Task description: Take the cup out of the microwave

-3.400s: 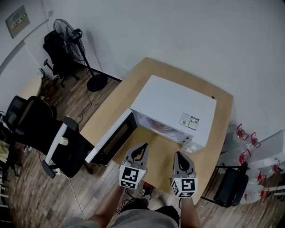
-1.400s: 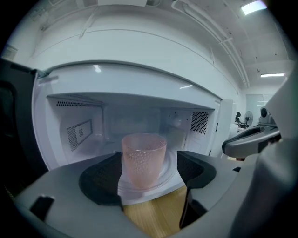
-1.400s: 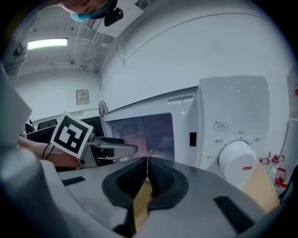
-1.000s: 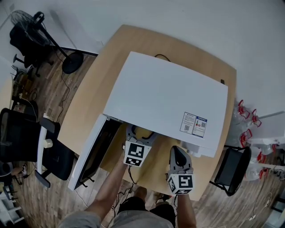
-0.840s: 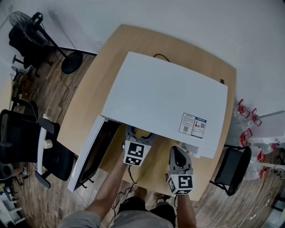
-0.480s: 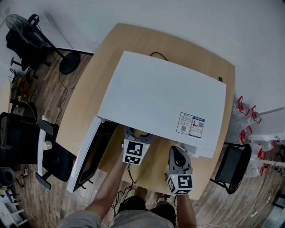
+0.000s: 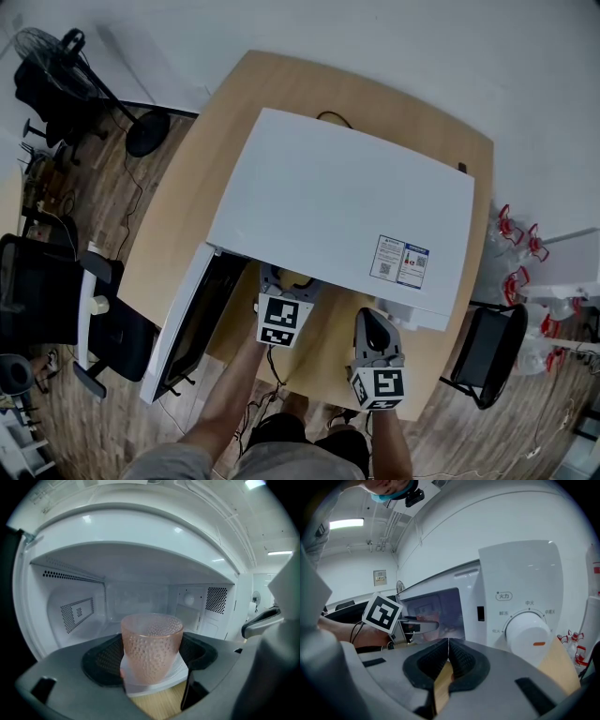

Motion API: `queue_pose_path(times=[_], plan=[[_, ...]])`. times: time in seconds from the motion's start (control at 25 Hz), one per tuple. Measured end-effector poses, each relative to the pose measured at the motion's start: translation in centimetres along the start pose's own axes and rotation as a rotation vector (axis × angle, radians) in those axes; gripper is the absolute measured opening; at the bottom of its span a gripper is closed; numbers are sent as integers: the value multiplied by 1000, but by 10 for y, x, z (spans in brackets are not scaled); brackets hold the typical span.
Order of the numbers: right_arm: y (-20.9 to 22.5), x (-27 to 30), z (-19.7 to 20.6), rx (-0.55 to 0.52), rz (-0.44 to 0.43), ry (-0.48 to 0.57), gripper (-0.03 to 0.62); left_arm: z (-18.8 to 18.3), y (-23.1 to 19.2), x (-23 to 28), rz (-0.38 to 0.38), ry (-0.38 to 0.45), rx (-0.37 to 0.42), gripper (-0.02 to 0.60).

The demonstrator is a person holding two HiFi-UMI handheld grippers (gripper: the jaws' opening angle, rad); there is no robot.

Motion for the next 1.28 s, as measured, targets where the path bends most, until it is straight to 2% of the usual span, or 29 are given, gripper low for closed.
queue_pose_path(times=[0.44, 1.28], plan=[[-3, -13, -13, -18, -20, 37, 18, -17, 8, -17, -21, 23, 12, 376], [-4, -67, -50, -83, -128, 126, 18, -48, 59, -101, -121, 50, 22, 376]])
Point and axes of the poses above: the fingertips, and each gripper's own axes: x forward along the fingers, y to its right, z out of its underside, the point moved 8 cm from there along -x, backward along the fingers, and after that the axes turned 8 degrees about y, right-handed, at the moved point
